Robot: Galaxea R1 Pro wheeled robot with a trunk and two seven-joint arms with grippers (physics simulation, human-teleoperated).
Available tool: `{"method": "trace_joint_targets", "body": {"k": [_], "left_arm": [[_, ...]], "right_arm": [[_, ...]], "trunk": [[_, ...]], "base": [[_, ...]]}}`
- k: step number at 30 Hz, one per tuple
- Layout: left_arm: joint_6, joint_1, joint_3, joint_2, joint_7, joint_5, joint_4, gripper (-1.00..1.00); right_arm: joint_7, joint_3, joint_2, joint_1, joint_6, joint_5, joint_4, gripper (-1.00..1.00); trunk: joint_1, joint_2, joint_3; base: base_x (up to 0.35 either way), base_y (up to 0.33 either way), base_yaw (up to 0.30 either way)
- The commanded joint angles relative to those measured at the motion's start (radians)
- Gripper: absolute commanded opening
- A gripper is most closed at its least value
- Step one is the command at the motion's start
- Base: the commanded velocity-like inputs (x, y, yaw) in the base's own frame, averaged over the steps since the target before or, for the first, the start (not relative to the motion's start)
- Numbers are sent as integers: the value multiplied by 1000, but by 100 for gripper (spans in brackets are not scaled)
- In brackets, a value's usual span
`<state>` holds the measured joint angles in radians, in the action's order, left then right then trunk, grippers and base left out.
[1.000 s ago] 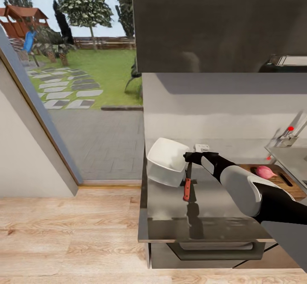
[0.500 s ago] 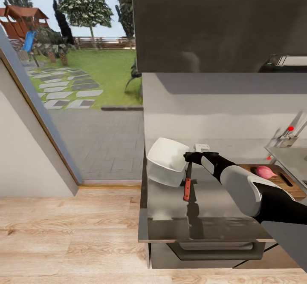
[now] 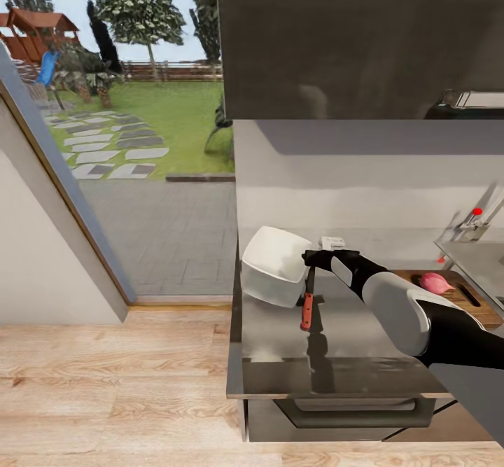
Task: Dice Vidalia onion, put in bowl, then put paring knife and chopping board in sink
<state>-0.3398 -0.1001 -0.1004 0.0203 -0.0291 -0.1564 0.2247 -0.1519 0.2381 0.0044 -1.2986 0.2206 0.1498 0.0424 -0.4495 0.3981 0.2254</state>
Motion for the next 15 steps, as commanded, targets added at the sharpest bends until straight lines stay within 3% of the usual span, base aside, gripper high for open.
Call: {"method": "trace_joint_targets", "body": {"k": [1, 15], "left_arm": [[-4, -1, -9, 0, -3, -9, -1, 100], [-4, -1, -9, 0, -3, -10, -1, 100]], "right_arm": [[-3, 12, 0, 0, 6, 10, 2, -100], [-3, 12, 1, 0, 6, 10, 3, -100]], "trunk": [[-1, 2, 2], [-1, 2, 2]], "base": [[0, 0, 0], [0, 0, 0]]}}
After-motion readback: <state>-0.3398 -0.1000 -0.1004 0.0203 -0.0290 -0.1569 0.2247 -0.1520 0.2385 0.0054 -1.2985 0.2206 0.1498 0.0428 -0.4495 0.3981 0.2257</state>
